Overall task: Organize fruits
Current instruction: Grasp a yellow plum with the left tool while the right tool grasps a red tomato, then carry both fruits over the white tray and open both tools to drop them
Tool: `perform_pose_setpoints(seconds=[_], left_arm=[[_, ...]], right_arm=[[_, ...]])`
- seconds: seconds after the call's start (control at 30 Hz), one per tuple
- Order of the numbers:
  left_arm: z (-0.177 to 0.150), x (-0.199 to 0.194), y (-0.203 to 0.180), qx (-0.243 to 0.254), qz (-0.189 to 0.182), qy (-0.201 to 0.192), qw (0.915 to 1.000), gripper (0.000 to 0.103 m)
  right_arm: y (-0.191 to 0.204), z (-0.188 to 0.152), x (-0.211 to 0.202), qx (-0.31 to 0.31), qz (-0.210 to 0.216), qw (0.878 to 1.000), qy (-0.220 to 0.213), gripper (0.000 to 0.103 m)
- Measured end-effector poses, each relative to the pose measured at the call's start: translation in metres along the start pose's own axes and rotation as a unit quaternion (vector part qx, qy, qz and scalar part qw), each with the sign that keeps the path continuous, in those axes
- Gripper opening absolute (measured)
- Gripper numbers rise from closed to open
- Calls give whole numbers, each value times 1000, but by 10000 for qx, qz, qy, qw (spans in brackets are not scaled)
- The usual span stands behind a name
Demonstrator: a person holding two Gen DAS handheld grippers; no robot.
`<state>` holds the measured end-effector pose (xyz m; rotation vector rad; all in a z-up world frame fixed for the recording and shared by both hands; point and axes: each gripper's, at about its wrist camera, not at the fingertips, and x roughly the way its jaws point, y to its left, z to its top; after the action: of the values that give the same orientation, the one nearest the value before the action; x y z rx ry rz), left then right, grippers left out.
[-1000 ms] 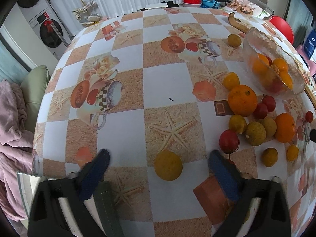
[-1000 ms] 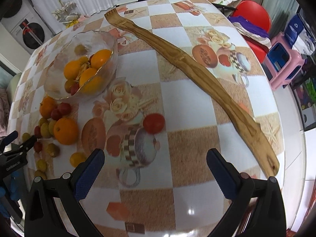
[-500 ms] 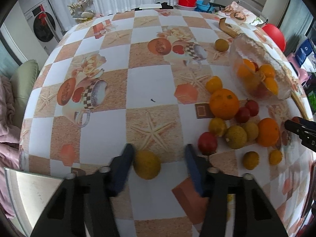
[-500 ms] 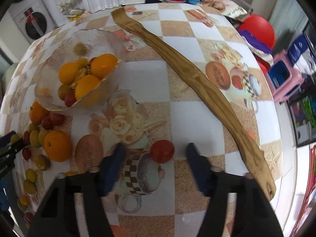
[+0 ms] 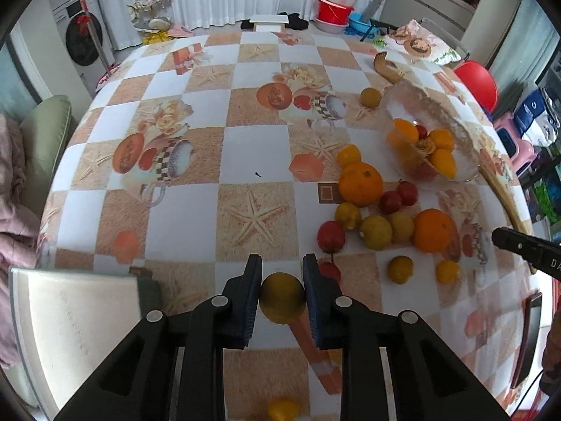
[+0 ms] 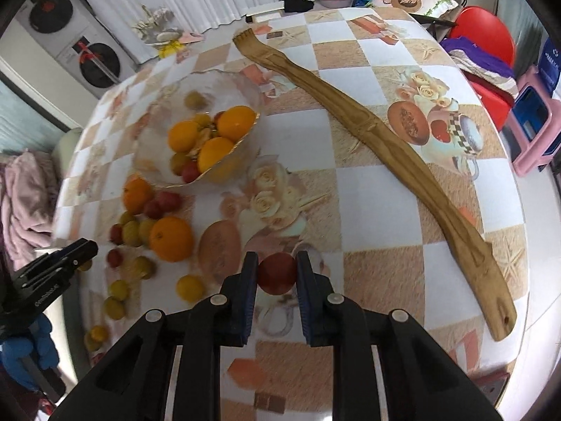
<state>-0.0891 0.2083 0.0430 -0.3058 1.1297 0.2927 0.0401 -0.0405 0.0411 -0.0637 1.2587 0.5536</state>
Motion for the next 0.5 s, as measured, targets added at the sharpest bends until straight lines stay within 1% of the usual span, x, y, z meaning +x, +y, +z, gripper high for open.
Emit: perform_pose_setpoints(seconds=[0.13,0.23,0.37,0.5], left_arm=[[-10,-23,9,-170,48,-141,9997,25],[-22,-39,24,-288,156,-194,9993,25],[-44,-56,54,-407,355,-212,9983,25],[-71,-62,93,-570,583,-71,9966,25]], right_arm=[[15,-6,-8,-181,166,9997,47,23],[35,-10,-11,-329,350,9988,121,23],[81,-19,-8,-641,637,9957,215,23],[134,-33,3,-842,962,9911,374,23]])
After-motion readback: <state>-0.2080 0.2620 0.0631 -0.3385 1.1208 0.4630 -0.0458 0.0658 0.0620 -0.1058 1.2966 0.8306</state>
